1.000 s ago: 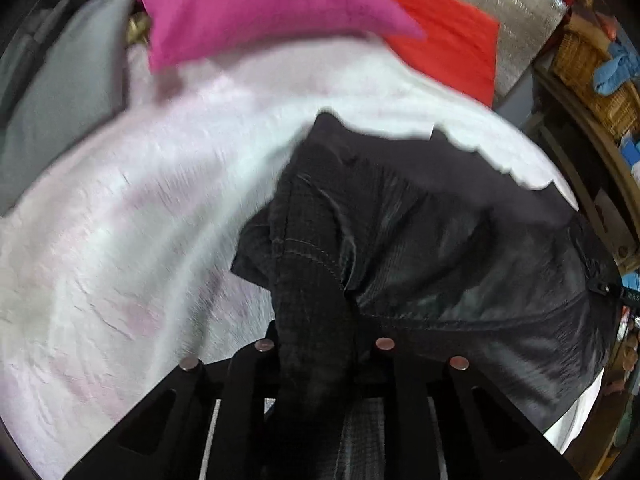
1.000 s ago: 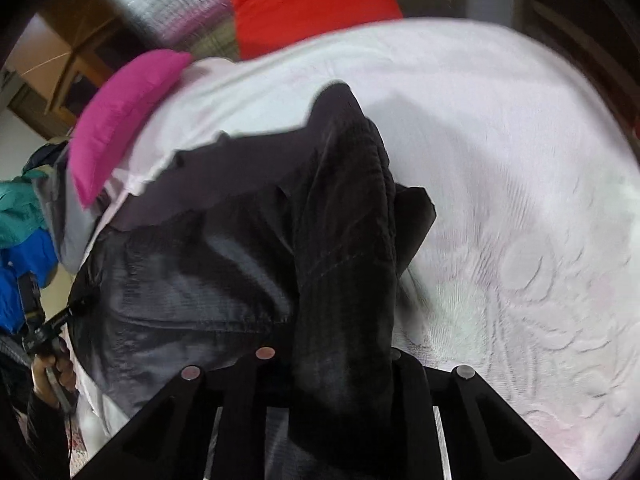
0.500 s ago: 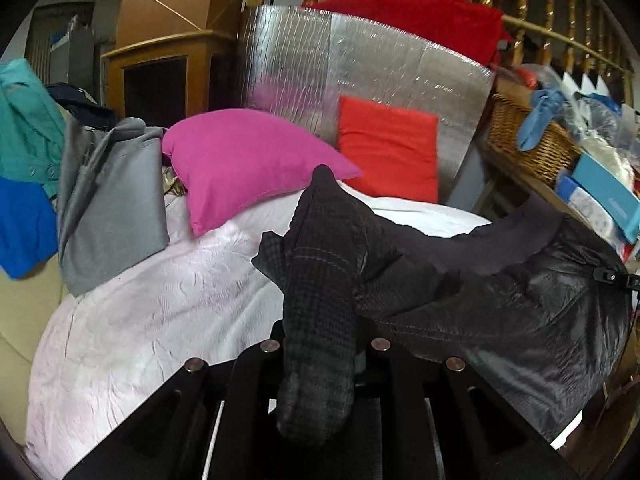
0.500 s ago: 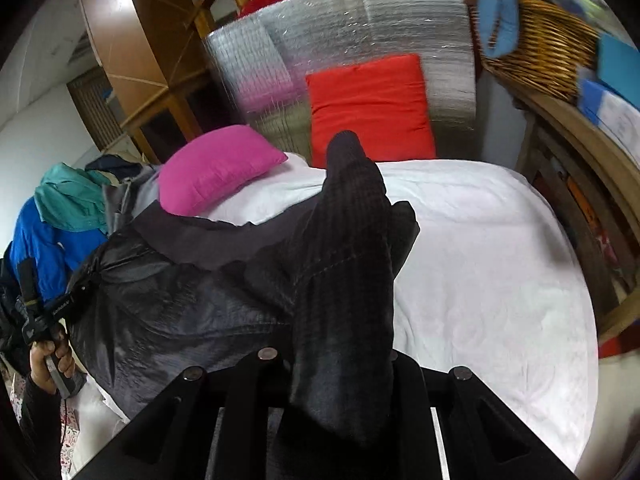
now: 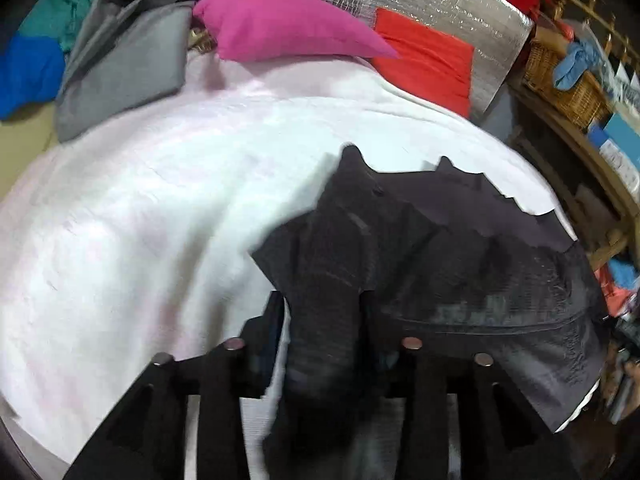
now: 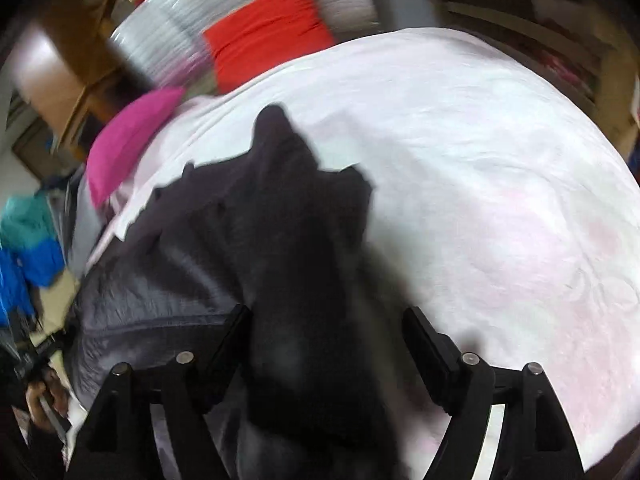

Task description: Fold large clothes

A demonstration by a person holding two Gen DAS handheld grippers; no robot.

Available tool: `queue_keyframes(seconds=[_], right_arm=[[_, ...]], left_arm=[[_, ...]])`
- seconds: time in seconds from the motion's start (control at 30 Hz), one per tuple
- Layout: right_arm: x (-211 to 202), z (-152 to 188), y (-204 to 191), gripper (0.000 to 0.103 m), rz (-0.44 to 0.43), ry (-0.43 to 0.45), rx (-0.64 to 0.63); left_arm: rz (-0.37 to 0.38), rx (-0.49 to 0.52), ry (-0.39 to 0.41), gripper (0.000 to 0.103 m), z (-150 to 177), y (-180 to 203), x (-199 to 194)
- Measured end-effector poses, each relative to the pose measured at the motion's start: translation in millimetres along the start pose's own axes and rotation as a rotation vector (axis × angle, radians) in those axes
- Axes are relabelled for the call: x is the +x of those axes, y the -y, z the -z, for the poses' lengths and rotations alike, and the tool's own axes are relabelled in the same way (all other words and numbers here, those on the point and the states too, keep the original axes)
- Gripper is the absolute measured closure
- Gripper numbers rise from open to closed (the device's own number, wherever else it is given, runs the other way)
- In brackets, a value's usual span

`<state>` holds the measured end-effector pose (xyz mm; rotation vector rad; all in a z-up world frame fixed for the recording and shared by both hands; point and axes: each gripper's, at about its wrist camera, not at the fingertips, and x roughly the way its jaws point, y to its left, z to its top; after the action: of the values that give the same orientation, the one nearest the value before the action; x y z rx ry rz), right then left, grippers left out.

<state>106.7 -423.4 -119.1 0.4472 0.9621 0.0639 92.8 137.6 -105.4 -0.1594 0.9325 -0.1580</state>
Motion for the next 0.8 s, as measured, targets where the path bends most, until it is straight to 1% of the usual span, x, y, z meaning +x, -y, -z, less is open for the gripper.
queue_keyframes(seconds=[0.07,0.1,0.13,0.2,0.23,0.27,0.3,0.33,0.37,0.4,0.43,0.5,0.53,0.6,0.67,0.73,0.77,0.8], right_arm=[[-14.7,-6.8,10.5,0.022,0.018,0.009,0.046],[-23.9,-11.8,18.7,0.022,0.022,0.015,0.061],[-32.0,-17.8,16.8,0.022,0.032,0.029,0.062],[-52.2,-28.9,0.8,0.022,0.076,0.091,0.016],[-60.5,-34.8,-10.2,0.022,0.083,0.117,-0.012],[-65.5,-43.7,-26.0,0.022,0.067,0.144,-0.048],[-68.6,-47.0,-30.6,0.02,0.059,0.159,-0.071],[-65.4,-52.6,-42.4,0.018,0.064,0.164,-0.103],[-53.7,-63.0,-57.0,0.018,0.083,0.143,-0.155],[-42.3,-69.9,-63.7,0.018,0.091,0.117,-0.178],[-32.7,-75.5,-64.9,0.018,0.096,0.085,-0.193],[-1.0,-95.6,-66.0,0.018,0.121,0.013,-0.212],[7.1,-101.3,-63.3,0.019,0.127,-0.008,-0.213],[27.9,-114.9,-61.4,0.023,0.137,-0.039,-0.218],[43.5,-123.9,-58.6,0.027,0.121,-0.079,-0.229],[57.9,-124.3,-62.9,0.03,0.128,-0.117,-0.248],[67.6,-127.1,-61.6,0.035,0.123,-0.149,-0.253],[77.8,-129.1,-63.7,0.056,0.122,-0.161,-0.249]], left_arm=[[-0.003,0.013,0.003,0.058,-6.9,-4.2,-10.0],[-0.01,0.013,0.006,0.055,-12.2,-5.5,-12.7],[-0.037,0.011,0.023,0.054,-17.5,-5.8,-19.1],[-0.094,0.017,0.075,0.052,-26.6,-0.5,-26.7],[-0.111,0.025,0.091,0.048,-33.3,5.7,-28.7],[-0.108,0.032,0.1,0.045,-35.1,12.0,-31.8],[-0.094,0.044,0.109,0.037,-39.5,18.2,-32.3],[-0.084,0.064,0.112,0.033,-43.2,26.5,-30.0],[-0.08,0.094,0.11,0.033,-48.1,35.2,-24.1],[-0.072,0.12,0.099,0.033,-51.4,42.9,-17.0],[-0.044,0.138,0.057,0.033,-59.2,47.6,-1.2],[-0.01,0.122,-0.017,0.033,-68.8,47.5,20.6],[-0.006,0.115,-0.047,0.033,-75.1,45.3,34.7],[-0.019,0.116,-0.078,0.033,-86.0,41.3,59.0],[-0.02,0.135,-0.128,0.033,-94.8,38.7,78.2],[-0.015,0.142,-0.147,0.033,-100.8,38.9,90.9],[-0.006,0.142,-0.158,0.033,-104.2,38.5,97.0],[-0.009,0.144,-0.166,0.042,-107.1,38.1,102.6]])
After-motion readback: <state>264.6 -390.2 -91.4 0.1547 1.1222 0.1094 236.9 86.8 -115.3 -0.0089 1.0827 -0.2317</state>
